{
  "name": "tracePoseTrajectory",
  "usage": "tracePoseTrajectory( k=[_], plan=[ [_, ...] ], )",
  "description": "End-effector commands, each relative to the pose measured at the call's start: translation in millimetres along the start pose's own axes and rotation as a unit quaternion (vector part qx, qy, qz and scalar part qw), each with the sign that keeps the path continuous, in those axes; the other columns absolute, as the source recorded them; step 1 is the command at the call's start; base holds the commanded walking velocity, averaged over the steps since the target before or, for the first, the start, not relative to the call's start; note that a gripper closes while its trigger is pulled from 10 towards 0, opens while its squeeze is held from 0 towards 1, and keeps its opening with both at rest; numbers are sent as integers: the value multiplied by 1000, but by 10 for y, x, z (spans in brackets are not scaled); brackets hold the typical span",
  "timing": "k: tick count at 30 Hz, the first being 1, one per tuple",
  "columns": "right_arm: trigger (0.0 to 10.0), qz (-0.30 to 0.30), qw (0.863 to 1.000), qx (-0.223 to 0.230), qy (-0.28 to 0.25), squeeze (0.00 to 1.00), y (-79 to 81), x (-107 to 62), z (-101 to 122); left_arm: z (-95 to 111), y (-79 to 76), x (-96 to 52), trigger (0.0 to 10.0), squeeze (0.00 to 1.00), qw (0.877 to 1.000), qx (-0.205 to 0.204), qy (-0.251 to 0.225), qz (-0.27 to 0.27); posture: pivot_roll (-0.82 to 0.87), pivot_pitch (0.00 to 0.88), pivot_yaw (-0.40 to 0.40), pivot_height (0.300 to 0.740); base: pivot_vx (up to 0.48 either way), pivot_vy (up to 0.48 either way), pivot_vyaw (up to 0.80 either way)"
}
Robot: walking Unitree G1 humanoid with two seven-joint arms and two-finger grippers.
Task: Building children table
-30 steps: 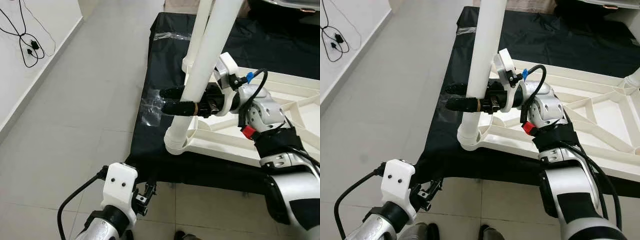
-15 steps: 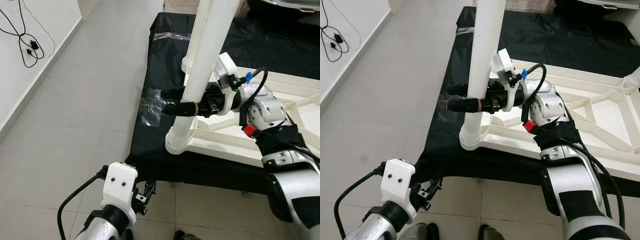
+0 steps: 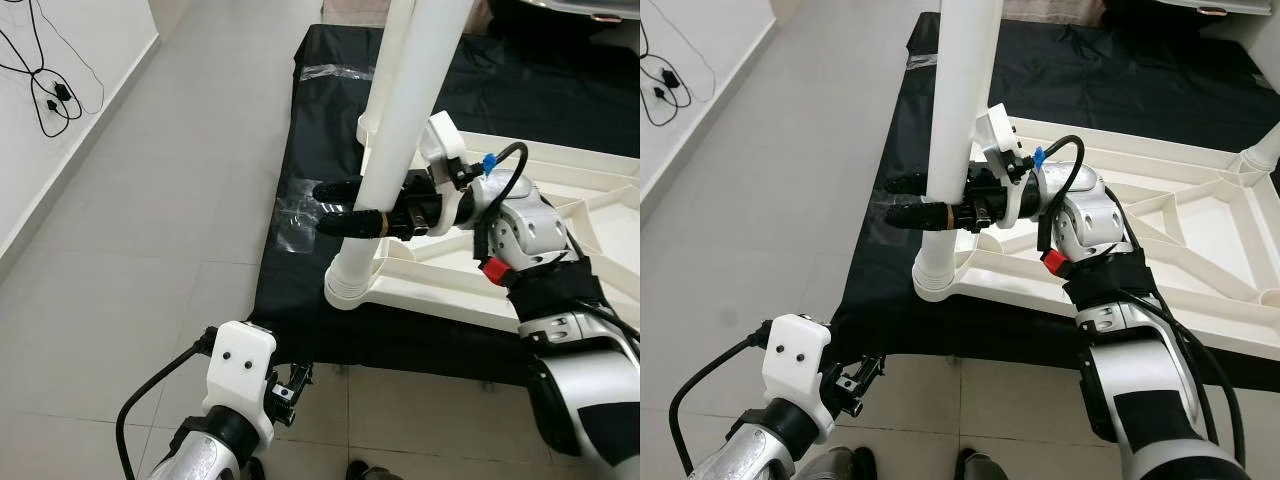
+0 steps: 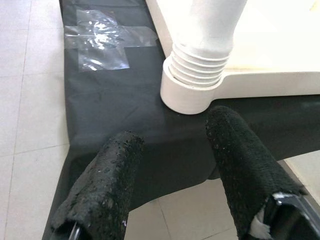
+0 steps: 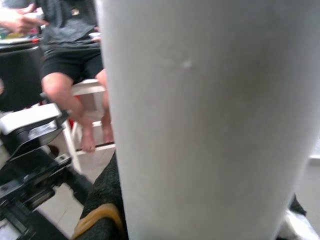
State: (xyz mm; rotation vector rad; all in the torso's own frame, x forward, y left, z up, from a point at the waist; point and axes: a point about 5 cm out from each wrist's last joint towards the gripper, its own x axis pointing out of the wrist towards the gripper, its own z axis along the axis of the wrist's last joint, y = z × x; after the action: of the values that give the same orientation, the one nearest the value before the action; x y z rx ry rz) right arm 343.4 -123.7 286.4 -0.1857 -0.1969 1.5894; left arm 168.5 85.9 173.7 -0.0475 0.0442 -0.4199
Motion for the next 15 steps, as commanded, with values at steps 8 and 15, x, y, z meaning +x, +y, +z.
tracePoseTrajectory(
  k=[8,15],
  plan=[
    [10000,-29,998,55,29,0,20,49,-244,-51,11,-5,10000,0,1000,-1,13,5,109,264,-57,740,0,0,0],
    [10000,-70,995,49,42,0,56,111,-269,-48,27,-10,10000,0,1000,2,12,6,108,259,-54,740,0,0,0]
  ],
)
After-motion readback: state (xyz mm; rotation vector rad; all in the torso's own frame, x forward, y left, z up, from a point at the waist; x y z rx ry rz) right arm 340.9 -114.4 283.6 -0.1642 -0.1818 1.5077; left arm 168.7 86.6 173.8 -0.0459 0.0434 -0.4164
